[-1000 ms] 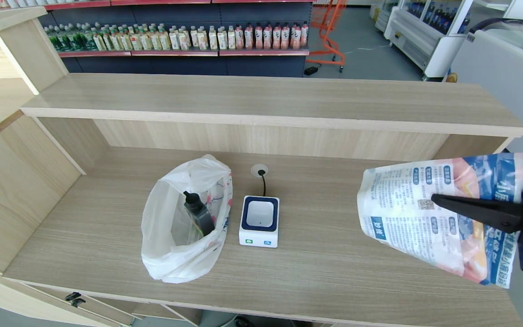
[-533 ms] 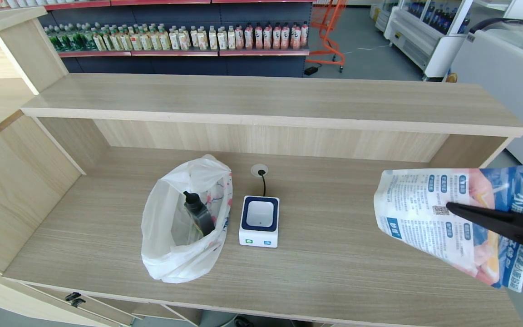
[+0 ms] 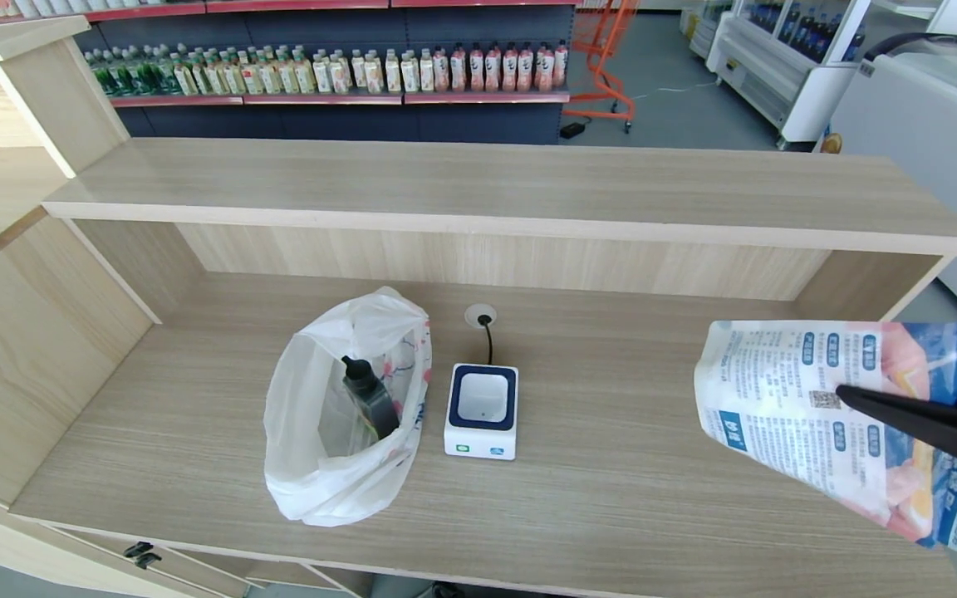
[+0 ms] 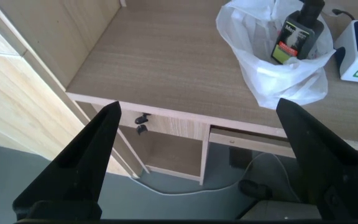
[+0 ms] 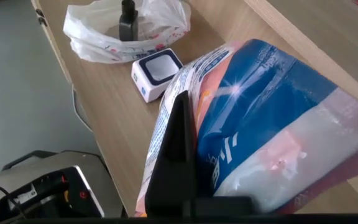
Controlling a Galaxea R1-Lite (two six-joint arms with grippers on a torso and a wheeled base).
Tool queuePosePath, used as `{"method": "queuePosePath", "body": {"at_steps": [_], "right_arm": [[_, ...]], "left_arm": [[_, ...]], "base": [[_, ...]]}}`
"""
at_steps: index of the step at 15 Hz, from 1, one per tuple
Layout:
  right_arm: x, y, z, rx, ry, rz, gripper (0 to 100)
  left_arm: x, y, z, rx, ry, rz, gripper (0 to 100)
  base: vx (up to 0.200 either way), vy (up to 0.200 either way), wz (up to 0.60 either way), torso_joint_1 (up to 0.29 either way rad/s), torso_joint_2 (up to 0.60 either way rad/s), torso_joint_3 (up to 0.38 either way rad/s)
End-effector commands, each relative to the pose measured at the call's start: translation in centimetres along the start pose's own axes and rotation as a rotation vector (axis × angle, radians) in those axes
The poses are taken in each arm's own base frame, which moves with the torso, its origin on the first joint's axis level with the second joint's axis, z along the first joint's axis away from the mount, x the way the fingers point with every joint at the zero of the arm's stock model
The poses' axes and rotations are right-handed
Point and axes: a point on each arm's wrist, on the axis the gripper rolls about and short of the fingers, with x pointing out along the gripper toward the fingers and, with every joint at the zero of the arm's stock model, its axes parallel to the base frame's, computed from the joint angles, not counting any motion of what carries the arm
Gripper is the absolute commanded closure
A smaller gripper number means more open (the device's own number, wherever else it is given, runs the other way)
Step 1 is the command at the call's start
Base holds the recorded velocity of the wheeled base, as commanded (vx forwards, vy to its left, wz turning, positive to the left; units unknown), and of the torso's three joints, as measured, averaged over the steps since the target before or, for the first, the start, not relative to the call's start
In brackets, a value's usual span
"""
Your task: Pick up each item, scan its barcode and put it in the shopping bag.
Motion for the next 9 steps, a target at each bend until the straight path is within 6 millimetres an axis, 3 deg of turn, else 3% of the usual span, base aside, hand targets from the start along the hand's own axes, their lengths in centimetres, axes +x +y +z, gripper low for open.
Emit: {"method": "queuePosePath", "body": {"at_steps": [1,8,9], "right_arm": [[0.3,-0.2,-0.1,0.011,0.004,0.008,100],[4.6,-2.7,-2.6,0.067,0.078,0.05,100],[5.6,-3.3,-3.0,0.049,0.073,0.049,100]], "left_arm": [[0.0,0.0,0.0,-0.001,0.0,0.0,0],[0.0,0.0,0.0,0.0,0.001,0.0,0],[0.0,0.0,0.0,0.0,0.001,0.0,0]], "base": [[0.0,0.2,0.0,0.017,0.01,0.002],[0.0,0.2,0.0,0.002,0.0,0.003],[0.0,0.0,0.0,0.0,0.0,0.0]]}}
